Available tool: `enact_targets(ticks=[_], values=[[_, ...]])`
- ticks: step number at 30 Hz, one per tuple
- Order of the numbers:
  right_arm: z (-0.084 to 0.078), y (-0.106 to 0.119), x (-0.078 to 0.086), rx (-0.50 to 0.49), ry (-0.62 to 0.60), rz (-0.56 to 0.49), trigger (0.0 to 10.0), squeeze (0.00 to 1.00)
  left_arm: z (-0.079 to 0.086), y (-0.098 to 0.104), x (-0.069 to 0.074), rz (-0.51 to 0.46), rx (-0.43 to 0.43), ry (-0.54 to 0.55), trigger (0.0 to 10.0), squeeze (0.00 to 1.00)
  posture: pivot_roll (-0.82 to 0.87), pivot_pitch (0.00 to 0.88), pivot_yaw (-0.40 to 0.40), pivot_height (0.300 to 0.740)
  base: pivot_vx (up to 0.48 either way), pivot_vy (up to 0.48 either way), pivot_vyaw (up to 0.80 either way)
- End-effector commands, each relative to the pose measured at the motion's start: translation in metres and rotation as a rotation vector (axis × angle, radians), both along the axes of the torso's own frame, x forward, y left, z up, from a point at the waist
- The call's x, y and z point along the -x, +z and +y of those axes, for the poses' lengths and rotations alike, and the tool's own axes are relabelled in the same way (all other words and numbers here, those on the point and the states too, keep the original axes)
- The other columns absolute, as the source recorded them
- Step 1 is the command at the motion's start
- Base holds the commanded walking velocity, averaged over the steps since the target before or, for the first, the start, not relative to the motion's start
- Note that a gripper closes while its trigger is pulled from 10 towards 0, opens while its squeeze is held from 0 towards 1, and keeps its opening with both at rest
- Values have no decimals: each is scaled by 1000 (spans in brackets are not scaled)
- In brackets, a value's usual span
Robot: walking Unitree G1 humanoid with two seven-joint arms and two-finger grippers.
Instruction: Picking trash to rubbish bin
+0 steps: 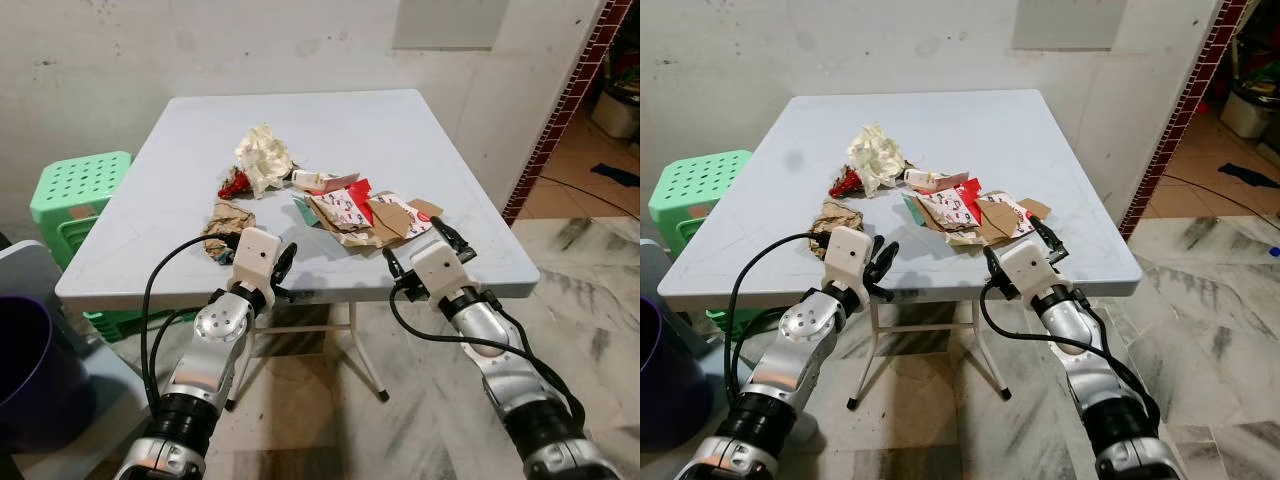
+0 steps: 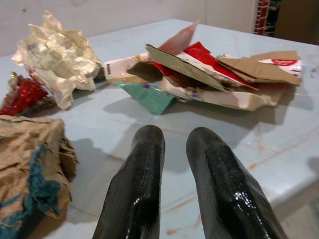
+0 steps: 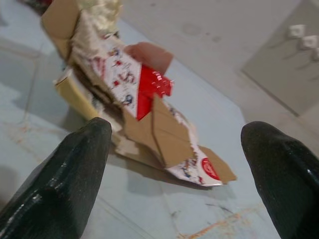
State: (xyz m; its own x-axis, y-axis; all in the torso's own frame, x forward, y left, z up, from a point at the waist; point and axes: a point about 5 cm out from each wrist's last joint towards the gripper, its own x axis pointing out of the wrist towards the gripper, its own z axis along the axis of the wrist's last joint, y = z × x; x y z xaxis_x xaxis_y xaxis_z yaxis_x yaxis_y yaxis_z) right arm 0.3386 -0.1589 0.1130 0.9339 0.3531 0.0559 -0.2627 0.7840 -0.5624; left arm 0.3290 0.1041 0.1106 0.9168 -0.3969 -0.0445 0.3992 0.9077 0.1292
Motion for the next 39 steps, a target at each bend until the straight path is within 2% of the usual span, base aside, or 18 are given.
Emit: enact_targets(ticks=[1,15,27,28,29,30,31,32,34,35,39], values=[[1,0,-2,26,26,5,10000,0,1,3,1,-10,-12,-3,10000,0,93,55,30,715,0,0,0],[9,0,-14,63,78,31,10000,0,4,14,13,-30,-5,7,10000,0,152,118,8,715,0,0,0],[9,12,-23,71,39,-41,10000,0,4,11,30,3,-18,14,10000,0,187,167,20,715,0,0,0],[7,14,-24,59,20,-54,7373,0,5,10,32,10,-21,15,10000,0,188,170,21,715,0,0,0],[6,14,-24,59,15,-55,6471,0,5,9,32,12,-21,14,10000,0,188,173,23,715,0,0,0],[5,15,-25,61,11,-55,4706,0,5,9,33,13,-22,14,10000,0,189,175,24,715,0,0,0],[5,15,-25,63,10,-54,4706,0,5,10,33,15,-22,14,10000,0,189,175,24,715,0,0,0],[4,15,-26,64,2,-57,2588,0,5,10,34,17,-23,13,10000,0,189,177,27,715,0,0,0],[3,17,-26,62,-14,-66,2275,0,5,11,34,18,-24,13,10000,0,190,181,30,715,0,0,0],[2,19,-28,65,-27,-77,0,0,5,11,34,20,-27,13,10000,0,190,184,30,715,0,0,0],[0,21,-29,67,-42,-86,0,0,6,11,34,24,-31,12,10000,0,190,189,33,715,0,0,0]])
